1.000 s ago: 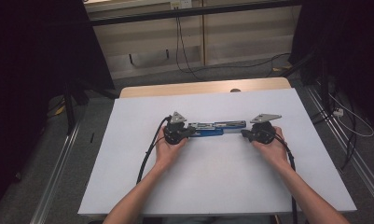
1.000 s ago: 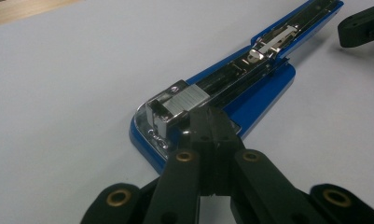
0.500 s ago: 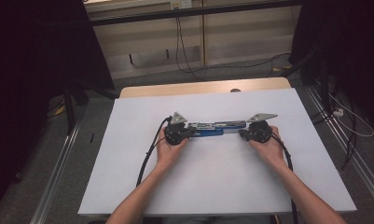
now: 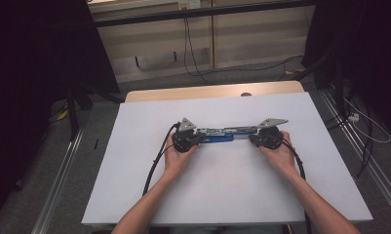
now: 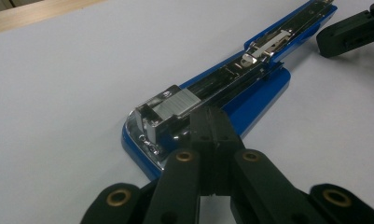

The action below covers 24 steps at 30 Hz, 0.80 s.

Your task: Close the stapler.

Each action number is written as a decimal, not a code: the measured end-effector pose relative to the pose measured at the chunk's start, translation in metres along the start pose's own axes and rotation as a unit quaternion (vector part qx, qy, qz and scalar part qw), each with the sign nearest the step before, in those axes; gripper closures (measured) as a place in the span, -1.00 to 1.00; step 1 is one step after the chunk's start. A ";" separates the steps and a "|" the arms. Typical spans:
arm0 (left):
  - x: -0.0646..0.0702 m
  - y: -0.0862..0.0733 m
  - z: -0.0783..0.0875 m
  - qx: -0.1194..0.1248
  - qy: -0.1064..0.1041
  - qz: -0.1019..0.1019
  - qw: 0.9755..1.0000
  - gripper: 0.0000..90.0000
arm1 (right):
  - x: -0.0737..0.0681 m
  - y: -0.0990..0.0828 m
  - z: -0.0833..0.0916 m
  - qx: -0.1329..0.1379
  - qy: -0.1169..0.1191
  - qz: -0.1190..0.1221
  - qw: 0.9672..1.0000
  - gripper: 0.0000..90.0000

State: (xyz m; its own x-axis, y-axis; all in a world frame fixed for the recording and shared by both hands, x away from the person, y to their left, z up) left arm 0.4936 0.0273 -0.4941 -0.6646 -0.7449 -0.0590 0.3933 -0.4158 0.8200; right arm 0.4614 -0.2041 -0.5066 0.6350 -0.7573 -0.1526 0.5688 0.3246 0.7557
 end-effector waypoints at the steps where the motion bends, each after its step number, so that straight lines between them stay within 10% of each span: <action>1: 0.000 0.000 0.000 0.000 -0.002 0.001 1.000 1.00 | 0.000 0.000 0.000 0.000 0.000 0.000 1.000 1.00; 24: 0.001 0.000 -0.001 0.000 -0.005 0.004 1.000 1.00 | -0.003 0.007 0.000 0.013 0.008 0.006 1.000 1.00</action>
State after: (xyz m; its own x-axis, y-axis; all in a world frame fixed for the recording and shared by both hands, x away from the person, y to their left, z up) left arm 0.4938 0.0264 -0.4944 -0.6679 -0.7428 -0.0460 0.3991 -0.4096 0.8203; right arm 0.4633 -0.1998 -0.5010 0.6495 -0.7447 -0.1535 0.5478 0.3183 0.7737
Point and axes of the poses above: each handheld gripper's, and its own axes: z roughly backward along the jaws, y roughly out of its top, x roughly to its right, the point moved 7 cm from there along -z, roughly forward along the jaws, and after that the axes turned 12 degrees about y, right-handed, at the moved point
